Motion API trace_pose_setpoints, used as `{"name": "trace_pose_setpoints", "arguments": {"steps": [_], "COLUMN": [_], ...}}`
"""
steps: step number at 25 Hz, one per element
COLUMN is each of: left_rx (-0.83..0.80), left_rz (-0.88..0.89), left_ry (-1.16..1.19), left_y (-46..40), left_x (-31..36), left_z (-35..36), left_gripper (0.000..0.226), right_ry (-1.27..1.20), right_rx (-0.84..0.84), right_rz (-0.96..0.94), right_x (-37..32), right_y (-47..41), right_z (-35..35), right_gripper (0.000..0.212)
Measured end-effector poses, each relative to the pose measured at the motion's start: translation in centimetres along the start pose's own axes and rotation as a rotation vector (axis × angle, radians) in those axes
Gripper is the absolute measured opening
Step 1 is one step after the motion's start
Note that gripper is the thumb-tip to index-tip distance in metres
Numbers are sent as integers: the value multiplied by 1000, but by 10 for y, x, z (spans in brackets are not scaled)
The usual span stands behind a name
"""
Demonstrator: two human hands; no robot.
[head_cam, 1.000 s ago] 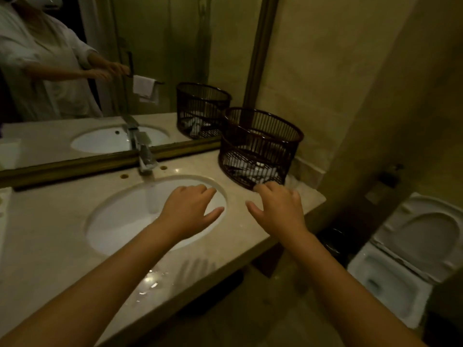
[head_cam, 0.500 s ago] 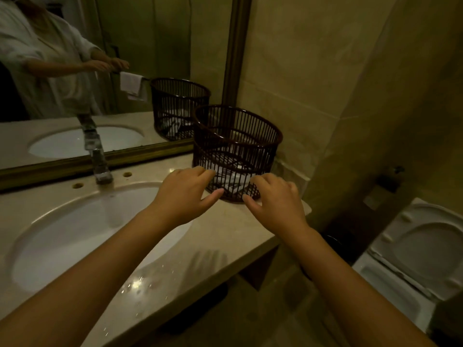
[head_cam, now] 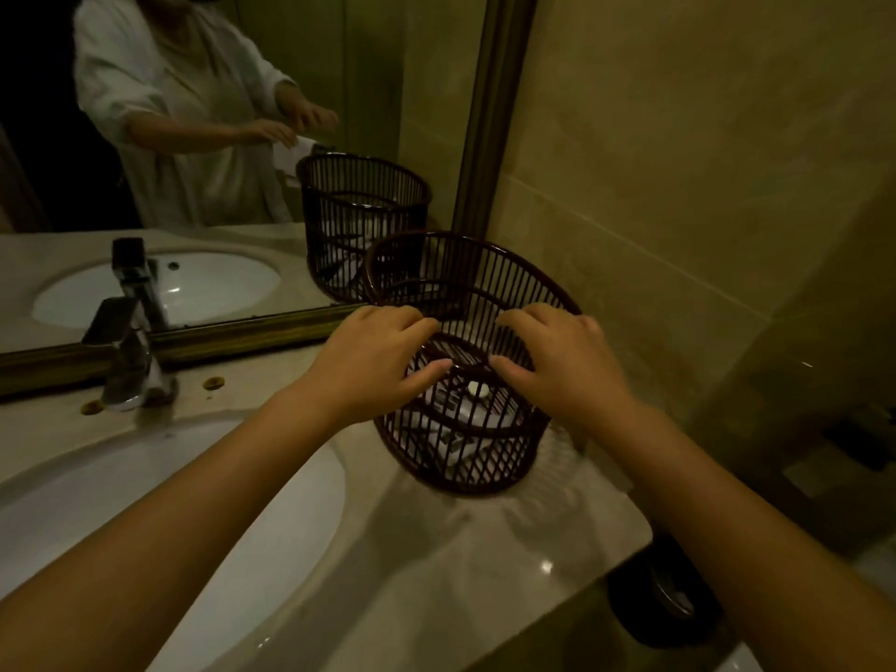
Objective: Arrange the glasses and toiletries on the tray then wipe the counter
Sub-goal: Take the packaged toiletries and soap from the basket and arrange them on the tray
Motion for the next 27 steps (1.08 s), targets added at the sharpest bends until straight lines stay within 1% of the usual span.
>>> {"name": "trace_pose_setpoints", "arguments": {"steps": [6,9,11,13,15,17,21,23,25,27], "left_rx": [-11,-40,-48,-28,10,48,97,128,158,186], "left_rz": [-110,-211,-309,-395,-437,-453,-458,-468,-468,-464], "left_ry": [-7,60,124,223,305,338,360,384,405,421], "left_y": [-34,-39,-36,-30,-24,-21,-20,-19,-19,-19], "left_x": [-15,-20,-21,-21,-17,-14,-13,-14,-14,-15], "left_z": [41,57,66,71,76,79,85,88,91,93], "left_gripper": [61,57,55,52,52,55,59,58,57,58], "right_ry": [0,-17,-73,-175,-242,-233,-166,-128,-138,-151], "right_rx": [-135,-283,-398,-540,-704,-842,-1120,-1176,-1182,-1171], "right_rz": [-261,-407,-488,-509,-485,-441,-252,-162,-53,30], "right_x": [57,74,76,70,61,55,59,68,77,80], "right_y": [-87,-129,-156,-181,-198,-208,-205,-198,-191,-183], "right_z": [29,56,79,106,139,178,248,270,285,297], "right_gripper": [49,49,46,42,38,35,22,25,33,35]}}
Point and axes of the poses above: each hand's wrist, its own y-axis away from the middle knuckle, its own z-axis out of the palm, x = y × z, the point moved 4 cm from there along -y, towards the middle knuckle, and after that the axes turned 3 degrees about -y, right-handed, at the moved point
